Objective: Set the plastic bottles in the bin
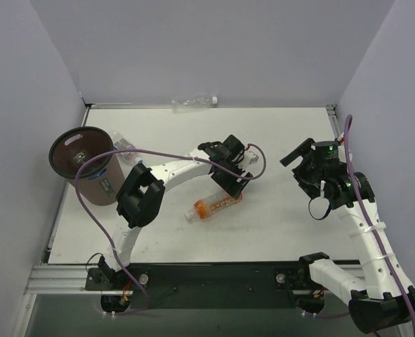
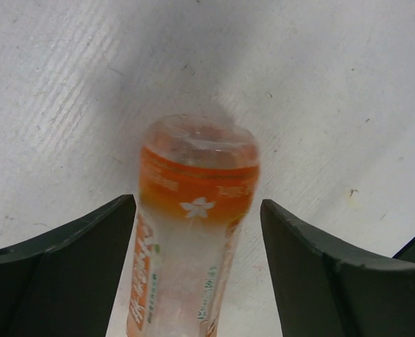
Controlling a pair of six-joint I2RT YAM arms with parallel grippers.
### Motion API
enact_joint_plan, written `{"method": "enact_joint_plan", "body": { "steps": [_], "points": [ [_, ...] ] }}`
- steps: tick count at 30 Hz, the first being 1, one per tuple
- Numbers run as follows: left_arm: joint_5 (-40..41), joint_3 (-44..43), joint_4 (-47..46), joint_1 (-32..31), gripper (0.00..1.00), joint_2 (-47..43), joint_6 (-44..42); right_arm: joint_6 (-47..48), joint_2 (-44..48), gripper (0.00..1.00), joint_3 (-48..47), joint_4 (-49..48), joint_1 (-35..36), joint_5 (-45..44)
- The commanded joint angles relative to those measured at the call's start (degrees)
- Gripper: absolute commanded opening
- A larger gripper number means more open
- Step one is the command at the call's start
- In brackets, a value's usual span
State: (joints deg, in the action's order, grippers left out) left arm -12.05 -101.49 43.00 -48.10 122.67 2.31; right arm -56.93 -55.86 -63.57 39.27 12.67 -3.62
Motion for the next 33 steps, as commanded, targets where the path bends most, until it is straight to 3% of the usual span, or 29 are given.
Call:
{"method": "enact_joint_plan", "body": {
  "steps": [1, 6, 16, 21, 27, 33],
  "points": [
    [-1.22, -0.11, 0.5, -0.51, 0.78, -0.15, -0.46, 0.68, -0.4, 0.99, -0.94, 1.34, -0.54, -0.07],
    [1.24, 1.03, -0.99, -0.42, 0.59, -3.22, -0.2, 0.59, -0.13, 0.99, -0.77, 1.34, -0.54, 0.19],
    [2.56, 1.65, -1.34, -0.42, 0.54, -9.99, -0.73, 1.12, 0.48, 0.99, -0.68, 1.43, -0.45, 1.07],
    [1.69, 7.79, -8.01, 1.6, 0.53, -20.17, 3.13, 1.47, 0.66, 0.99, -0.5, 1.34, -0.45, 1.59],
    [-3.32, 19.2, -21.37, 12.13, 0.52, -36.61, 12.45, 1.73, 0.13, 0.99, -0.41, 1.25, -0.71, 2.82],
    [-1.04, 22.74, -28.32, 25.49, 0.52, -52.34, 15.1, 3.05, -0.04, 0.98, -0.59, 1.25, -0.8, 3.09]
  ]
}}
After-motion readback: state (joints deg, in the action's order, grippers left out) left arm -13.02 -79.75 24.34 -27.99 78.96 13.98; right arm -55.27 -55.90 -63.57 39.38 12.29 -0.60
